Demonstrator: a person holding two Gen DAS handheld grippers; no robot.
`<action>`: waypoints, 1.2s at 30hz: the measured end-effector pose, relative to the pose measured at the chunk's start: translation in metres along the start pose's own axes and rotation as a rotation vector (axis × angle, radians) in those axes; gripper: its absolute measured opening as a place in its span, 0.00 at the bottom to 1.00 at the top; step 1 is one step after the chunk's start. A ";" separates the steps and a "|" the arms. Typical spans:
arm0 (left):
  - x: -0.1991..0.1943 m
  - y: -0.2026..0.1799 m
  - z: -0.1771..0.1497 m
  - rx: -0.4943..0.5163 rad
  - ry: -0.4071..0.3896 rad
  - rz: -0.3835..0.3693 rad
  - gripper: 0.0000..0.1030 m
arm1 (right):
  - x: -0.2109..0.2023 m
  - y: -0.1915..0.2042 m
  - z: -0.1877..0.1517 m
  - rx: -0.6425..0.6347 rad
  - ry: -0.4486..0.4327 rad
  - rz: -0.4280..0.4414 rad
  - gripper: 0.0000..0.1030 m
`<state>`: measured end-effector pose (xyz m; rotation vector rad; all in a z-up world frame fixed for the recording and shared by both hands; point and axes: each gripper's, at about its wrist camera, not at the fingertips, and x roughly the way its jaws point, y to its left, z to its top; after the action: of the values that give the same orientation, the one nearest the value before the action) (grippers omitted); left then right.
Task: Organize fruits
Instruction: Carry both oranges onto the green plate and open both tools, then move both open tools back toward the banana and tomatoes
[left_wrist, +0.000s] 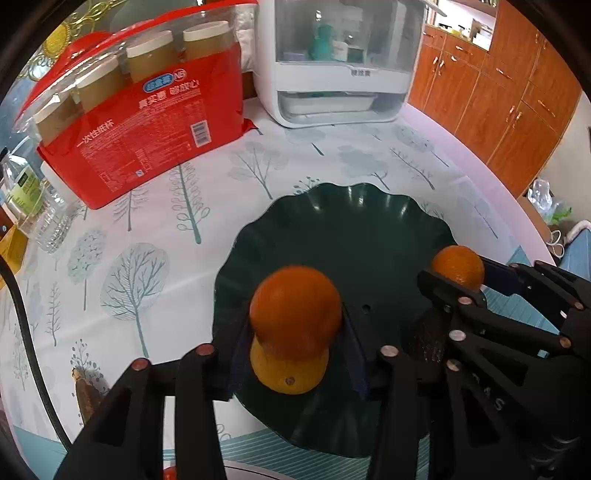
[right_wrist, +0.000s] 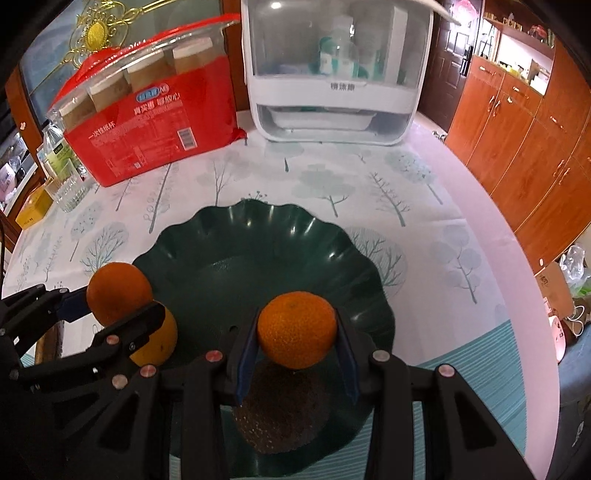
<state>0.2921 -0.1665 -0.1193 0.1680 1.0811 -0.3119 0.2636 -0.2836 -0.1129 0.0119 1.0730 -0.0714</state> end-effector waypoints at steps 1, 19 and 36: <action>0.001 0.001 0.000 -0.002 0.001 0.007 0.48 | 0.001 0.000 0.000 0.003 0.002 0.000 0.39; -0.037 0.015 -0.001 -0.049 -0.049 0.015 0.83 | -0.020 -0.005 0.006 0.029 -0.025 0.044 0.45; -0.098 0.036 -0.022 -0.129 -0.152 0.089 0.87 | -0.069 0.010 -0.010 0.008 -0.072 0.073 0.45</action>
<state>0.2426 -0.1098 -0.0433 0.0751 0.9373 -0.1713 0.2226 -0.2697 -0.0574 0.0547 0.9992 -0.0104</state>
